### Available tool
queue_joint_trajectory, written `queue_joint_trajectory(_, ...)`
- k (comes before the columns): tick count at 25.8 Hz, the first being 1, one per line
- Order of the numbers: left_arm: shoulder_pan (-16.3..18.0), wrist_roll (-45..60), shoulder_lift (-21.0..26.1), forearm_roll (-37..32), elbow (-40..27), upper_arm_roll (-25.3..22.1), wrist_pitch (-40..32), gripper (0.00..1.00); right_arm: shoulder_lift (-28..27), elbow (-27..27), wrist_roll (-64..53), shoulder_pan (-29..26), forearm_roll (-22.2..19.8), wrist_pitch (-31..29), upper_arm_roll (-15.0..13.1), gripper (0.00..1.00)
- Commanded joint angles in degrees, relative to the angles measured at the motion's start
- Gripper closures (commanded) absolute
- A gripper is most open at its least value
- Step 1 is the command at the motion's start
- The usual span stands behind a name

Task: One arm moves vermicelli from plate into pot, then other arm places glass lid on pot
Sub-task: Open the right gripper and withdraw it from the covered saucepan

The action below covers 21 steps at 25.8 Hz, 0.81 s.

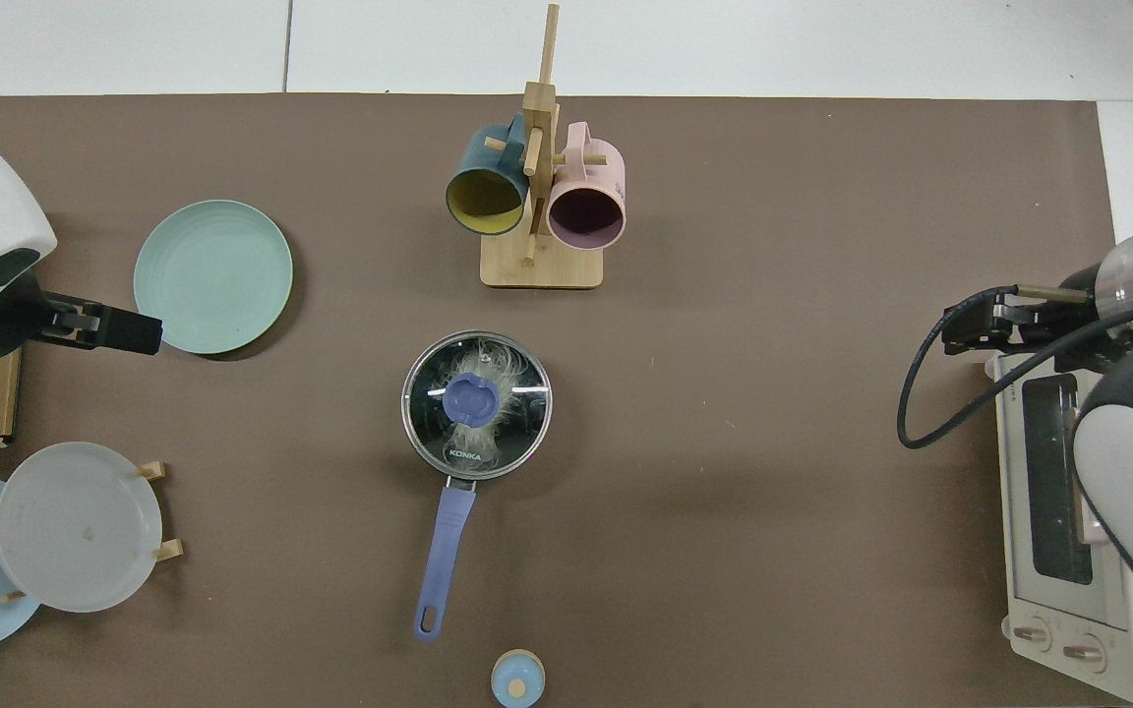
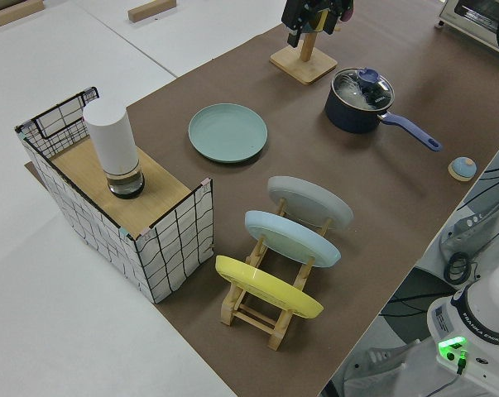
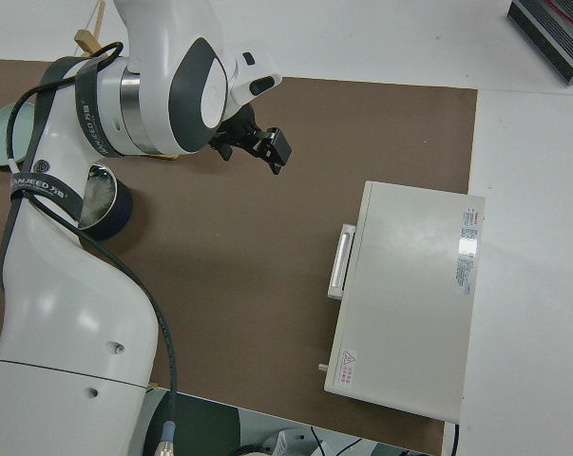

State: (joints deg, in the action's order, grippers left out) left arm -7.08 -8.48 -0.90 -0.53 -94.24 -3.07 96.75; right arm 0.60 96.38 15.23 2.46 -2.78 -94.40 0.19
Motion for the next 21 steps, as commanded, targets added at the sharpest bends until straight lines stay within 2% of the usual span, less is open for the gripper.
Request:
queue_joint_trajectory(1,-0.6,-0.6,-0.7,0.2,-0.9,-0.7,-0.3,0.00,0.5,0.0,-2.8,-2.6,2.8,-1.0,0.8,0.01)
queue_joint_trajectory(3,-0.6,-0.6,-0.7,0.2,-0.9,-0.8,-0.4,0.00,-0.1,-1.1,-4.3,-3.0,4.7,-0.9,0.8,0.01)
queue_joint_trajectory(21,-0.6,-0.4,-0.7,0.3,-0.9,-0.7,-0.3,0.00,-1.1,-2.6,-4.6,-2.4,3.2,-0.6,0.7,0.01)
